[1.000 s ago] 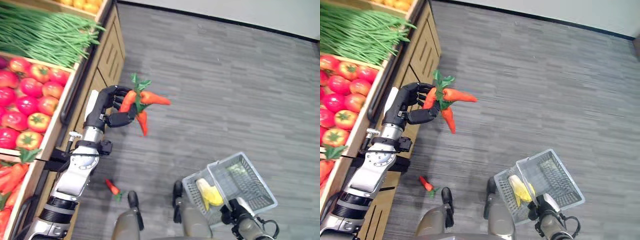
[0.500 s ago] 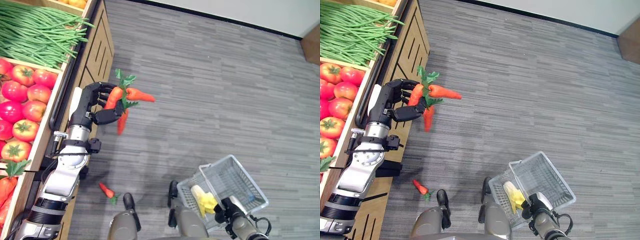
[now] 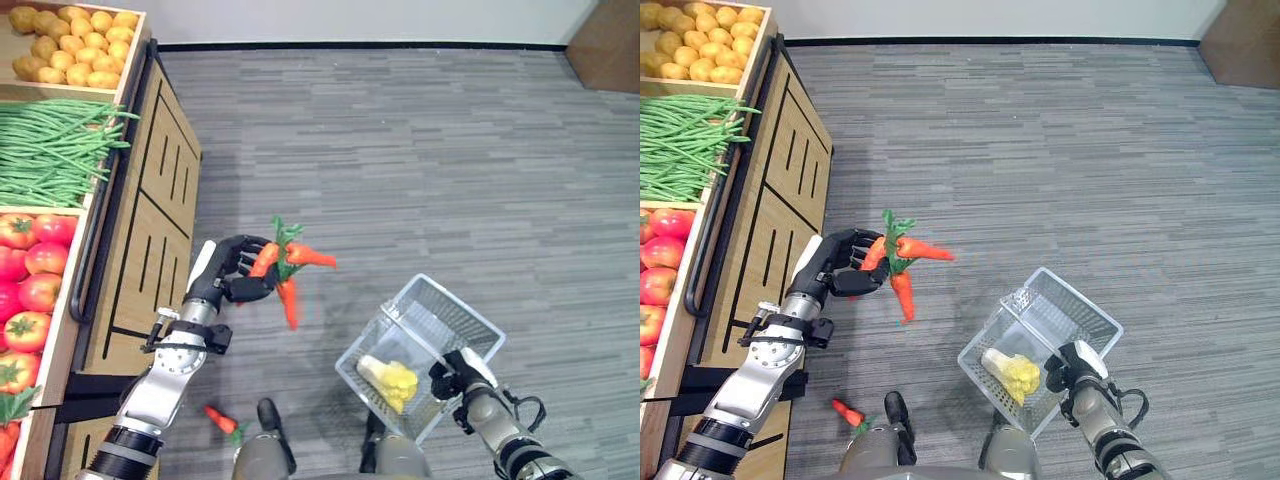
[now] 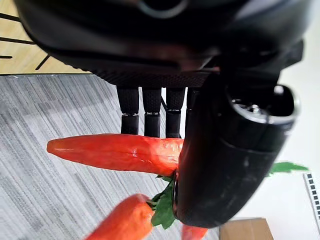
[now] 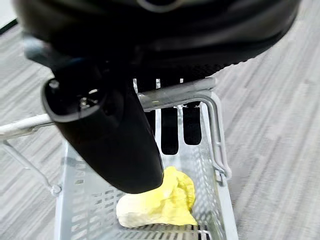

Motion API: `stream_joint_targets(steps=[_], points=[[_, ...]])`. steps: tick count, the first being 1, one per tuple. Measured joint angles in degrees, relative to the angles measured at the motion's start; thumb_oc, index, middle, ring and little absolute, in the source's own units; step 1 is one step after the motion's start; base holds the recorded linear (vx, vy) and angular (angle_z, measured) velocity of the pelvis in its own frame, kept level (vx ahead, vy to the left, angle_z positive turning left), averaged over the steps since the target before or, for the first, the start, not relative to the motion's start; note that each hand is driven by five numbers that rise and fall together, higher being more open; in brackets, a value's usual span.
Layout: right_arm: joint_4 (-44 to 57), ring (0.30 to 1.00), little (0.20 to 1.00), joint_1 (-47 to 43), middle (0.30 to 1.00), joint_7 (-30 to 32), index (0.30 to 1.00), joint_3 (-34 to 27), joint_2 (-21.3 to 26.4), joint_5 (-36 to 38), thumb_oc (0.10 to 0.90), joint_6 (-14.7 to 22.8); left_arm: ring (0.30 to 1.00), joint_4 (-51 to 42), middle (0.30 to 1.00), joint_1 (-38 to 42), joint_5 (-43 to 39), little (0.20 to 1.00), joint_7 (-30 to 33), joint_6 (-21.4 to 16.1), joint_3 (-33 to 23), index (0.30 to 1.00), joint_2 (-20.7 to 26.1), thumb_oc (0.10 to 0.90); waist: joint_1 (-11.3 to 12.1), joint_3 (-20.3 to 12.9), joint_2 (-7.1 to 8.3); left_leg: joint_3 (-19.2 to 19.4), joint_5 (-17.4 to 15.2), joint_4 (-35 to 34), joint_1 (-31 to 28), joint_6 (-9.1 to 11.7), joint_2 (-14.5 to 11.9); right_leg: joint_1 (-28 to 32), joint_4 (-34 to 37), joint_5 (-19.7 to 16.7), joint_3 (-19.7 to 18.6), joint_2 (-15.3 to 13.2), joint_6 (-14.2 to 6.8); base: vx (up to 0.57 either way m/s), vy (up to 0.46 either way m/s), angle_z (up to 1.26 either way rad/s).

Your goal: Get the vegetables into the basket

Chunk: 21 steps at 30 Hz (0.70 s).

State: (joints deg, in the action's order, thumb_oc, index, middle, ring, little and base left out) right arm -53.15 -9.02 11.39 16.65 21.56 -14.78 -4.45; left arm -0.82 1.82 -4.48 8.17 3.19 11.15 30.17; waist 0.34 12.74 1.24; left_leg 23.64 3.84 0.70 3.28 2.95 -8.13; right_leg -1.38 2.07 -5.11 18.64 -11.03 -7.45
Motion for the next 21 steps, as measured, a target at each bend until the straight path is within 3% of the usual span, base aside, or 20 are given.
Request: stream_joint_targets(steps=[5,10,14,21], points=[[0.1,0.3,0.3,-1.6,0.3,0.0,0.3,0.8,0.1,0.2,0.4,-1.2,0.3,4.2,0.3,-0.5,0.1,0.3,-1.3,0.3,2.8,0.3,-2.8,0.4,0.4,-2.4,-3.91,-0.6,0.9,-1.6,-0.7,-0.2,0.2,1.8,2.8,-1.3,0.7,0.7,0.0,0.02,-0.065,0.06],[1.1,0.3,0.3,-4.7,0.3,0.2,0.3,2.0,0.1,2.2,0.4,-1.9,0.3,7.3,0.3,-0.1,4.2,0.3,-1.9,1.2,5.5,0.3,-4.0,0.4,0.3,-3.2,-5.17,-1.0,1.6,-2.5,-1.4,-0.2,0.2,2.4,2.8,-1.3,1.1,1.0,0.0,0.01,-0.051,0.05],[4.1,0.3,0.3,-7.2,0.3,0.8,0.3,3.7,0.1,3.5,0.4,-3.9,0.3,11.9,0.3,1.9,12.9,0.3,-1.6,2.7,8.9,0.3,-3.9,0.4,0.4,-3.8,-6.07,-1.5,1.9,-2.6,-1.4,-0.4,0.2,2.7,2.9,-1.2,1.6,1.0,0.0,0.0,-0.033,0.05],[5.6,0.3,0.3,-10.0,0.3,1.2,0.3,5.2,-0.3,3.9,0.4,-4.5,0.3,9.3,0.3,1.2,20.7,0.3,-3.6,3.4,9.5,0.3,-1.7,0.4,1.3,-4.8,-8.7,-1.7,2.0,-3.0,-1.9,-0.5,0.4,3.0,2.9,-1.2,1.7,0.7,0.0,0.0,-0.003,0.01]])
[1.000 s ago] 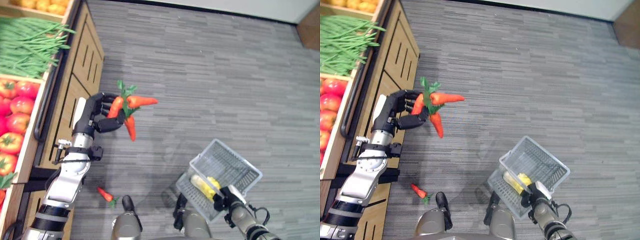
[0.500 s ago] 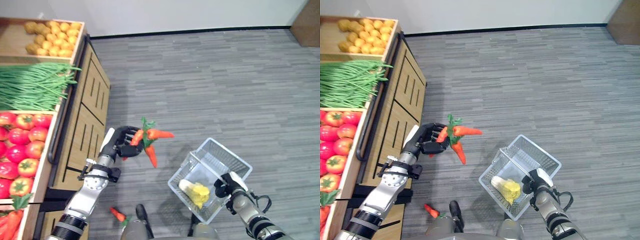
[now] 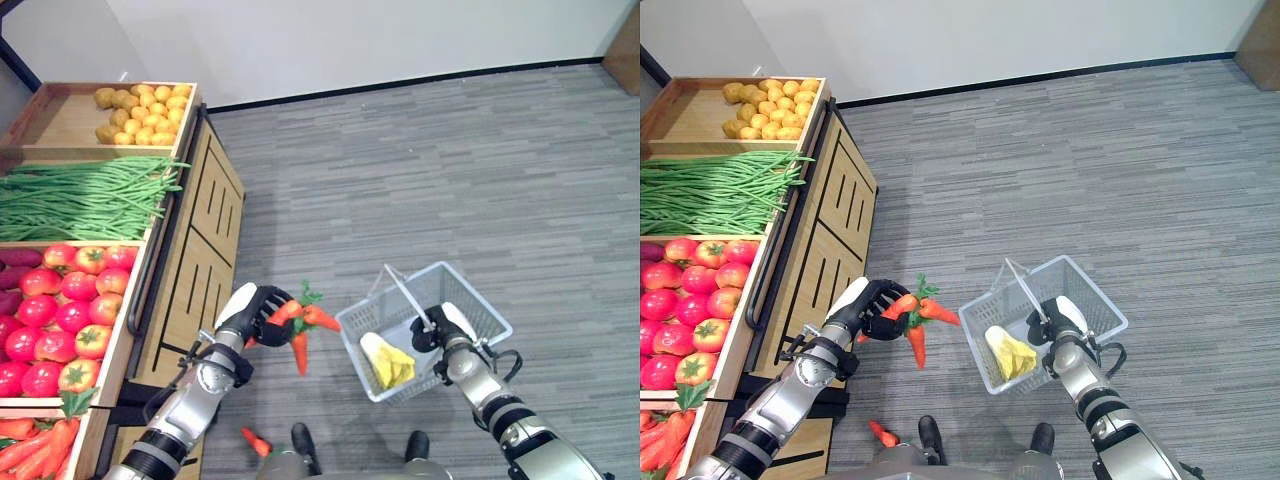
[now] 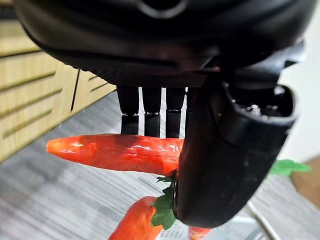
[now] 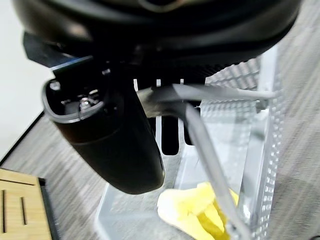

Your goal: Get the vegetables into the basket

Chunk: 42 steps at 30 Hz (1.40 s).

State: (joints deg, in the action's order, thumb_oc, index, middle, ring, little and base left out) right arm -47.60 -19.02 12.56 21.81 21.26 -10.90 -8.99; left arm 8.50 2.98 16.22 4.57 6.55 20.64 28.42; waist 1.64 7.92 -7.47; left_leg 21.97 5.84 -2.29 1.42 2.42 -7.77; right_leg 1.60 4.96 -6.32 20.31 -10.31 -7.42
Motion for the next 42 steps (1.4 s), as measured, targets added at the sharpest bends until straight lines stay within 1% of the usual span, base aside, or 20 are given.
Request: stream_joint_targets(steps=[3,5,6,8,10,14,15,17,19,21,22,26,30,32,34,35,36,38,42], points=[[0.0,0.3,0.3,-1.4,0.3,0.0,0.3,1.7,-0.4,0.0,0.4,-0.8,0.3,-0.3,0.3,0.1,2.9,0.3,-0.8,0.0,0.2,0.3,0.4,0.4,-0.1,-0.1,-0.98,0.2,0.1,-0.5,-0.6,0.0,0.1,0.3,0.0,0.1,-0.2,-0.1,-0.1,-0.01,0.0,-0.03],[0.0,0.3,0.3,-1.9,0.3,0.0,0.3,3.2,-0.7,-0.4,0.4,-0.8,0.3,-0.8,0.3,0.3,4.8,0.3,-0.9,0.0,0.4,0.3,0.4,0.4,-0.1,-0.1,-1.15,0.3,0.1,-0.5,-0.7,0.0,0.0,0.3,0.0,0.1,-0.3,0.0,0.0,0.0,0.0,0.0],[0.0,0.3,0.3,-2.2,0.3,-0.1,0.3,4.6,-0.5,-0.6,0.4,-0.8,0.3,-0.8,0.3,1.2,6.7,0.3,-0.9,0.1,1.2,0.3,0.5,0.4,-0.1,-0.1,-1.15,0.4,0.1,-0.7,-0.8,0.0,0.1,0.3,0.0,0.1,-0.2,0.0,0.0,0.0,0.0,0.0],[0.3,0.3,0.3,-2.3,0.3,-0.9,0.3,7.4,-0.5,-2.3,0.4,-0.8,0.3,-0.8,0.3,4.3,11.3,0.3,-1.3,0.1,4.7,0.3,1.1,0.4,-0.3,-0.1,-1.17,0.4,0.2,-0.9,-0.9,0.0,0.2,0.3,0.0,0.1,-0.3,-0.2,0.0,0.0,0.0,0.0],[1.7,0.3,0.3,-2.3,0.3,-2.4,0.3,9.7,-0.2,-3.6,0.4,-0.9,0.3,-0.8,0.3,6.6,14.2,0.3,-2.3,0.0,6.5,0.3,1.1,0.4,-0.9,-0.1,-1.21,0.5,0.2,-1.1,-0.9,0.0,0.3,0.3,0.0,0.1,-0.3,-0.2,0.0,0.0,0.0,0.0],[7.0,0.3,0.3,-2.1,0.3,-5.6,0.3,12.0,-0.3,-4.9,0.4,-0.8,0.3,0.5,0.3,10.7,17.9,0.3,-3.0,-1.1,9.8,0.3,0.7,0.4,-2.4,0.0,-1.35,0.9,0.2,-1.4,-1.2,0.0,0.5,0.0,0.0,0.1,-0.8,-0.3,-0.1,0.0,0.014,-0.07],[9.7,0.3,0.3,-2.0,0.3,-6.5,0.3,12.8,0.0,-5.0,0.4,-0.8,0.3,1.9,0.3,12.4,19.7,0.3,-3.4,-1.5,11.5,0.3,0.0,0.4,-3.1,0.0,-1.36,1.1,0.2,-1.4,-1.4,0.0,0.4,-0.1,0.0,0.2,-1.1,-0.2,-0.1,-0.02,0.018,-0.12],[14.5,0.3,0.3,-1.7,0.3,-7.6,0.3,13.7,1.3,-5.0,0.4,-0.6,0.3,4.5,0.3,14.1,21.8,0.3,-3.7,-1.8,13.5,0.3,-0.8,0.4,-3.4,0.0,-1.56,1.7,0.2,-1.6,-1.4,0.0,0.4,-0.5,0.0,0.1,-1.7,-0.2,-0.1,-0.03,0.007,-0.16],[16.9,0.3,0.3,-1.7,0.3,-8.4,0.3,14.5,1.6,-5.0,0.4,-0.6,0.3,6.3,0.3,14.0,22.1,0.3,-4.4,-2.0,13.6,0.3,-2.1,0.4,-4.3,0.0,-1.57,1.8,0.2,-1.6,-1.4,0.0,0.4,-0.6,0.0,0.1,-2.0,-0.1,-0.1,-0.05,-0.003,-0.11],[20.0,0.3,0.3,-1.0,0.3,-9.4,0.3,15.1,3.0,-4.8,0.4,-0.5,0.3,9.7,0.3,14.2,22.1,0.3,-4.7,-1.9,13.6,0.3,-4.5,0.4,-4.5,0.0,-1.57,2.2,0.2,-1.6,-1.3,0.0,0.3,-1.1,0.0,0.1,-2.5,-0.1,-0.1,-0.06,0.001,-0.13],[23.3,0.3,0.3,-0.3,0.3,-10.4,0.3,15.2,4.5,-4.6,0.4,-0.5,0.3,10.4,0.3,14.1,22.1,0.3,-5.2,-1.6,13.6,0.3,-4.7,0.4,-4.5,0.0,-1.6,2.2,0.2,-1.6,-0.8,0.0,0.2,-1.9,0.0,0.1,-2.9,-0.1,0.0,-0.04,0.007,-0.14],[30.1,0.3,0.3,0.5,0.3,-11.4,0.3,14.8,7.1,-3.1,0.4,0.0,0.3,10.0,0.3,14.1,22.1,0.3,-6.2,-1.1,13.5,0.3,-4.7,0.4,-4.4,0.1,-1.6,2.3,0.2,-1.6,-0.4,0.0,0.3,-2.4,-0.1,0.1,-3.0,-0.1,0.0,-0.01,0.003,-0.03],[34.7,0.3,0.3,0.5,0.3,-12.3,0.3,14.6,7.8,-0.2,0.4,0.0,0.3,9.0,0.3,13.9,22.1,0.3,-6.9,-0.7,13.2,0.3,-4.5,0.4,-4.1,0.2,-1.49,2.3,0.2,-1.7,-0.4,0.0,0.3,-2.4,0.0,0.1,-3.0,-0.1,0.0,0.0,0.0,0.0],[35.2,0.3,0.3,0.5,0.3,-12.6,0.3,14.6,7.8,0.5,0.4,0.2,0.3,8.7,0.3,13.9,22.1,0.3,-7.1,-0.7,13.1,0.3,-4.6,0.4,-4.1,0.2,-1.44,2.3,0.2,-1.8,-0.4,0.0,0.3,-2.3,0.0,0.1,-2.9,-0.1,0.0,0.0,0.0,0.0],[35.8,0.3,0.3,0.5,0.3,-12.9,0.3,14.7,7.5,1.3,0.4,0.3,0.3,10.4,0.3,13.9,22.3,0.3,-7.3,-0.8,13.2,0.3,-5.1,0.4,-4.1,0.3,-1.41,2.3,0.2,-1.9,-0.5,0.0,0.4,-2.3,0.0,0.1,-2.9,-0.1,-0.1,0.0,0.0,0.0],[36.0,0.3,0.3,0.4,0.3,-12.9,0.3,14.7,7.3,2.3,0.4,0.3,0.3,11.9,0.3,13.9,22.8,0.3,-7.3,-0.8,13.4,0.3,-5.4,0.4,-4.2,0.3,-1.33,2.3,0.3,-1.9,-0.5,0.0,0.4,-2.3,0.0,0.1,-2.9,0.1,-0.1,-0.01,0.0,-0.05],[36.3,0.3,0.3,0.4,0.3,-13.0,0.3,14.8,7.1,4.4,0.4,0.3,0.3,17.7,0.3,14.4,24.4,0.3,-7.2,-0.9,13.5,0.3,-6.9,0.4,-4.2,0.4,-1.29,2.4,0.3,-2.3,-1.0,0.0,0.3,-2.2,0.0,0.1,-3.1,0.2,-0.1,-0.01,-0.001,-0.06],[37.5,0.3,0.3,0.4,0.3,-13.8,0.3,15.0,7.4,6.6,0.4,0.3,0.3,22.9,0.3,14.3,24.8,0.3,-7.5,-0.2,13.7,0.3,-8.1,0.4,-4.7,0.7,-1.01,2.5,0.3,-2.5,-1.0,0.0,0.3,-2.4,0.0,0.1,-3.3,0.3,-0.1,0.0,0.0,-0.04],[39.3,0.3,0.3,0.4,0.3,-15.3,0.3,17.7,8.1,9.3,0.4,0.3,0.3,27.7,0.3,14.4,26.9,0.3,-7.2,0.5,13.8,0.3,-9.3,0.4,-4.9,1.4,-0.05,2.6,0.3,-2.6,-1.0,0.0,0.3,-2.5,0.0,0.1,-3.4,0.3,-0.1,0.0,0.0,0.0]])
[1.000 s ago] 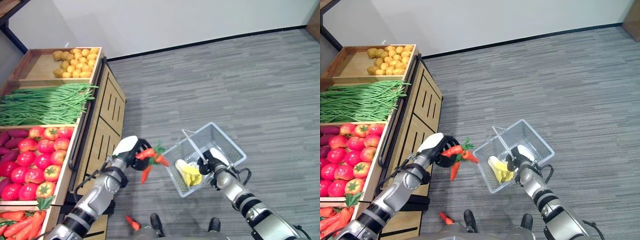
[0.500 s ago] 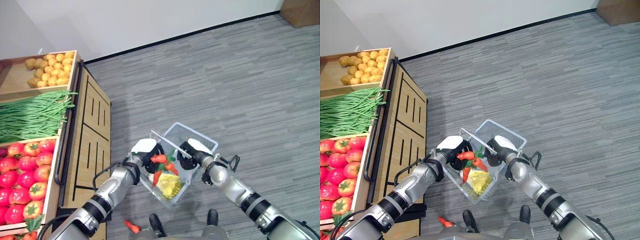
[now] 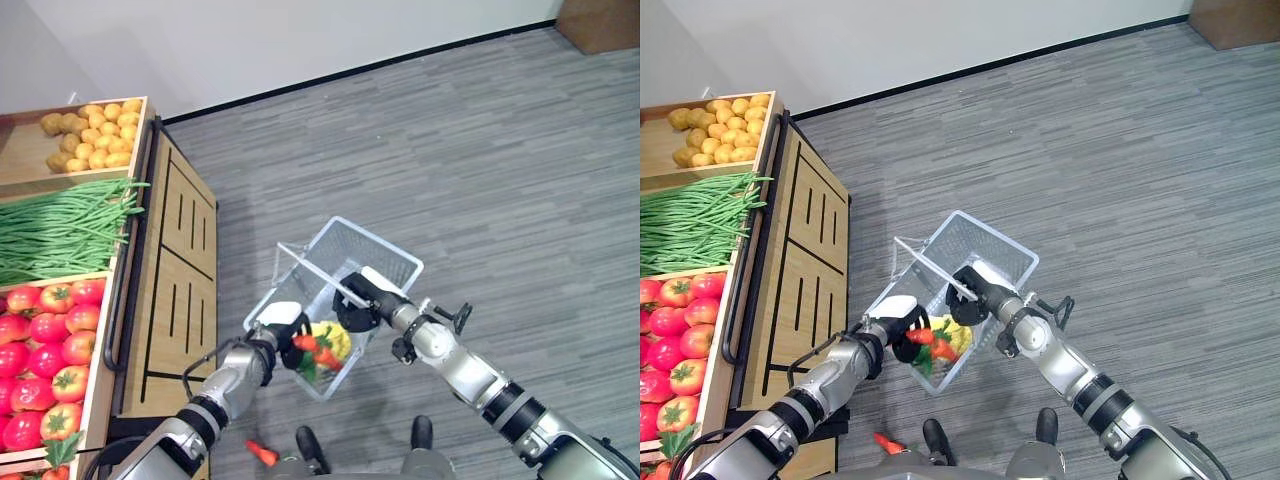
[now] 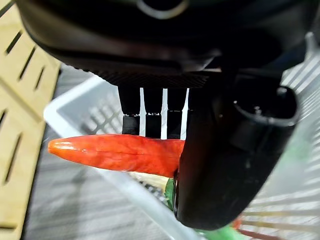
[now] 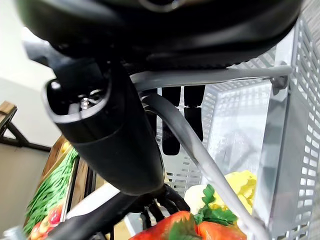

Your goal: Get the vegetables into the basket

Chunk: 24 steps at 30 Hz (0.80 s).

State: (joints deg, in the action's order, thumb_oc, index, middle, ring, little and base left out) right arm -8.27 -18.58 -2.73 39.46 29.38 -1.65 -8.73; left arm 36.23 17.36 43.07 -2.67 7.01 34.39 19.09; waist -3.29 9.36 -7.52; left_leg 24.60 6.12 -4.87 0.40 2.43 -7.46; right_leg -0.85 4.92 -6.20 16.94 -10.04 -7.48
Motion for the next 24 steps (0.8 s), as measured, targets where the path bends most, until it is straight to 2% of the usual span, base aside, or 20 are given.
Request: stream_joint_targets(steps=[2,3,13,24], points=[[0.6,0.3,0.3,0.0,0.3,-0.7,0.3,1.6,0.0,1.7,0.4,0.0,0.3,1.0,0.3,0.1,0.6,0.3,0.0,0.1,0.5,0.3,-0.1,0.4,-0.2,0.4,0.57,0.0,0.0,0.0,0.0,0.0,0.0,0.0,0.0,0.0,0.0,-0.1,0.0,0.0,0.0,0.0],[0.6,0.3,0.3,0.0,0.3,-1.0,0.3,2.1,0.0,2.2,0.4,0.0,1.0,0.9,1.0,0.2,1.0,1.0,0.0,0.0,1.0,1.0,-0.1,0.9,-0.1,0.4,0.66,0.1,0.0,0.0,0.0,0.0,0.1,0.0,0.0,0.0,0.0,-0.1,0.0,0.0,0.0,0.0],[0.9,0.3,0.3,-0.1,0.3,-1.5,0.3,4.5,0.1,8.8,0.4,0.0,1.0,7.1,1.0,3.4,3.6,1.0,1.2,-0.4,4.4,1.0,-4.2,0.9,-0.1,0.7,0.95,0.1,0.0,0.0,-0.1,0.0,0.0,0.0,0.0,0.0,-0.1,0.0,0.0,0.0,0.0,0.0],[1.9,0.3,0.3,-1.8,0.3,-0.8,0.3,4.8,0.1,9.5,0.4,0.4,1.0,13.3,1.0,3.8,4.2,1.0,1.5,-0.2,6.4,1.0,-5.1,0.9,-0.7,0.9,1.06,0.2,0.0,0.0,-0.3,0.0,0.0,0.1,0.0,0.0,-0.2,0.0,0.0,0.0,0.0,0.0]])
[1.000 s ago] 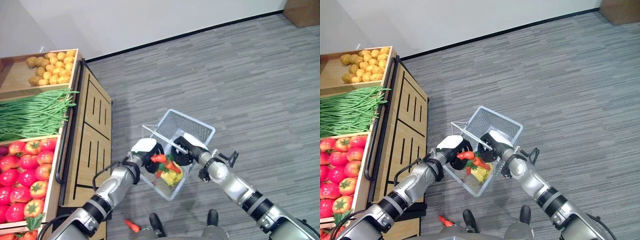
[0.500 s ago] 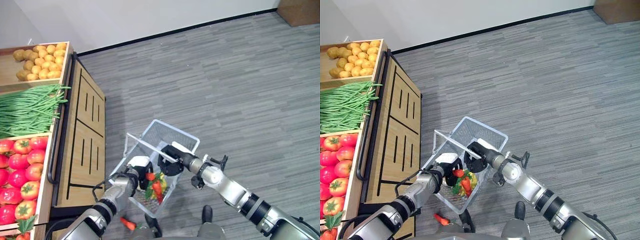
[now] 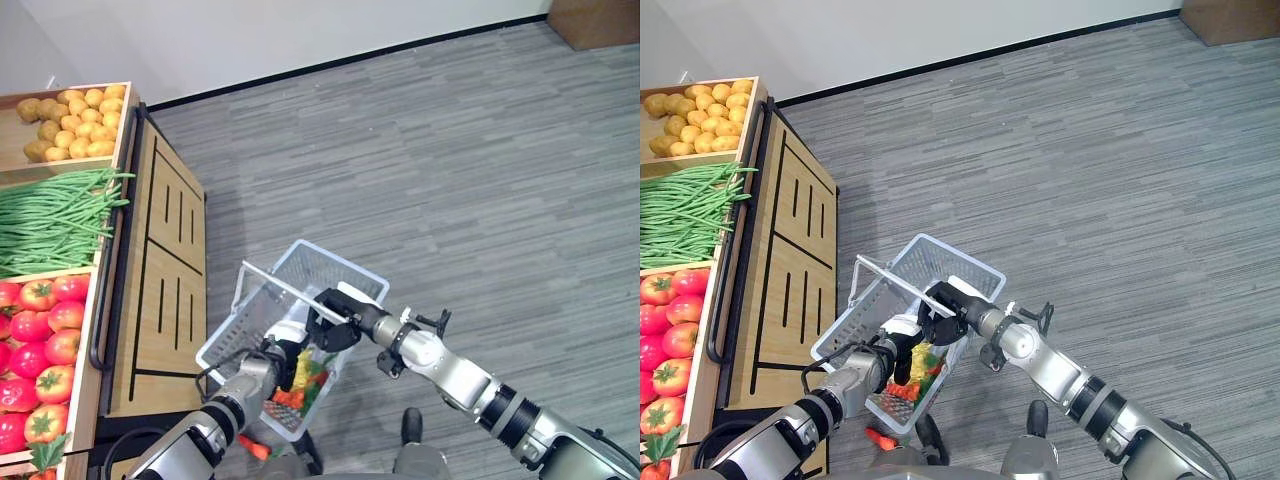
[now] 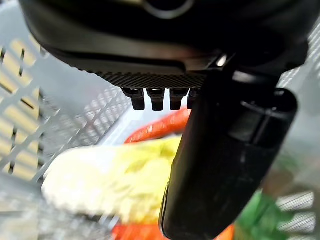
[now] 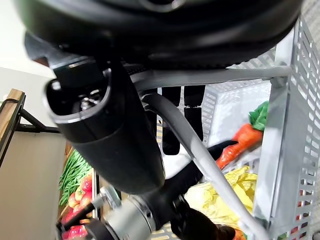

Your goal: Get the vegetables into the basket

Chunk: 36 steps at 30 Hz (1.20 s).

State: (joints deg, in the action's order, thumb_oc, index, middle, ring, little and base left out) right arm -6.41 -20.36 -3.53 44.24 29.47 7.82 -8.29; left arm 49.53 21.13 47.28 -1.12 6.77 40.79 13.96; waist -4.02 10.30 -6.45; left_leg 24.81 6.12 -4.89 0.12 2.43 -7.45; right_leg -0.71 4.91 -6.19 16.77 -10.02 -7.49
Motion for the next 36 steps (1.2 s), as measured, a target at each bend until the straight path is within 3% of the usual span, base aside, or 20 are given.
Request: stream_joint_targets(steps=[4,8,11,15,22,25,28,32,33,36], points=[[-10.1,0.3,0.3,-0.4,0.3,1.4,0.3,0.2,-3.9,-0.4,0.4,2.0,1.0,1.4,1.0,0.0,-0.1,1.0,-0.1,0.2,1.9,1.0,-0.9,0.9,0.0,0.1,0.12,0.3,0.0,0.0,-1.2,0.0,0.0,1.0,0.0,0.1,-0.3,0.1,0.0,0.03,-0.007,-0.03],[-21.7,0.3,0.3,-0.6,0.3,1.8,0.3,0.9,-6.2,-6.6,0.4,1.7,1.0,-0.6,1.0,0.5,-1.5,1.0,-0.7,-0.3,2.6,1.0,-2.0,0.9,0.2,0.1,0.15,-0.1,0.0,0.0,-2.0,0.0,-0.1,2.2,0.0,0.1,0.2,0.1,0.0,0.05,0.006,0.06],[-33.1,0.3,0.3,-0.3,0.3,2.4,0.3,0.2,-8.1,-10.8,0.4,2.1,1.0,-8.0,1.0,1.0,-4.4,1.0,-3.8,-1.5,6.2,1.0,-0.4,0.9,0.3,0.0,0.24,-0.8,0.0,-0.1,-3.6,0.0,0.1,4.4,0.0,0.3,1.1,0.0,-0.1,0.03,0.005,0.15],[-40.0,0.3,0.3,0.4,0.3,3.2,0.3,-3.1,-7.5,-13.0,0.4,1.6,1.0,-14.3,1.0,1.8,-10.4,1.0,-5.8,-3.7,6.6,1.0,1.1,0.9,0.4,-0.4,0.48,-1.2,-0.1,-0.1,-4.6,0.0,-0.1,5.7,0.0,0.4,1.4,0.2,0.0,0.08,0.004,0.05],[-56.7,0.3,0.3,0.6,0.3,5.3,0.3,-6.0,-9.9,-18.9,0.4,1.9,1.0,-3.9,1.0,1.1,-11.9,1.0,-7.5,-3.3,6.9,1.0,0.9,0.9,0.7,-5.2,1.12,-2.0,0.1,-0.1,-4.5,0.2,-1.1,5.9,0.0,0.9,2.0,1.2,0.6,-0.01,-0.017,0.03],[-58.7,0.3,0.3,4.1,0.3,6.4,0.3,-12.5,-9.5,-19.2,0.4,2.7,1.0,-1.5,1.0,-0.5,-14.8,1.0,-7.5,-3.2,6.2,1.0,0.9,0.9,1.9,-6.3,1.39,-3.1,0.2,0.0,-3.5,0.5,-1.2,5.6,0.0,1.0,3.0,1.4,0.7,0.01,0.009,0.19],[-61.0,0.3,0.3,8.9,0.3,7.5,0.3,-18.9,-9.5,-19.1,0.4,4.1,1.0,3.4,1.0,-5.1,-17.4,1.0,-6.1,-3.2,2.3,1.0,0.5,0.9,1.8,-8.3,2.22,-4.0,0.2,-0.1,-2.7,0.5,-1.0,5.4,-0.1,1.5,4.0,1.2,0.4,0.01,-0.006,0.16],[-61.6,0.3,0.3,10.8,0.3,8.0,0.3,-22.3,-9.4,-18.1,0.4,4.2,1.0,11.8,1.0,-7.5,-18.8,1.0,-5.2,-1.5,-1.2,1.0,-0.4,0.9,1.3,-8.5,2.63,-3.9,0.2,-0.1,-2.4,0.5,-1.1,5.2,-0.1,1.6,4.0,1.2,0.4,0.02,0.0,0.0],[-61.6,0.3,0.3,12.1,0.3,8.4,0.3,-24.0,-9.4,-17.9,0.4,4.4,1.0,13.0,1.0,-9.1,-19.9,1.0,-4.9,-1.3,-4.9,1.0,-0.1,0.9,1.5,-8.7,2.65,-4.0,0.2,-0.1,-2.3,0.5,-1.1,5.1,-0.1,1.6,4.0,1.2,0.4,0.04,0.003,0.02],[-60.9,0.3,0.3,14.7,0.3,8.5,0.3,-24.4,-9.1,-17.9,0.4,4.5,1.0,15.7,1.0,-11.4,-22.0,1.0,-3.6,-1.3,-8.5,1.0,0.9,0.9,1.5,-9.6,2.64,-4.0,0.2,-0.1,-1.9,0.6,-1.0,4.5,-0.4,1.8,4.0,1.2,0.3,0.02,0.001,0.01]])
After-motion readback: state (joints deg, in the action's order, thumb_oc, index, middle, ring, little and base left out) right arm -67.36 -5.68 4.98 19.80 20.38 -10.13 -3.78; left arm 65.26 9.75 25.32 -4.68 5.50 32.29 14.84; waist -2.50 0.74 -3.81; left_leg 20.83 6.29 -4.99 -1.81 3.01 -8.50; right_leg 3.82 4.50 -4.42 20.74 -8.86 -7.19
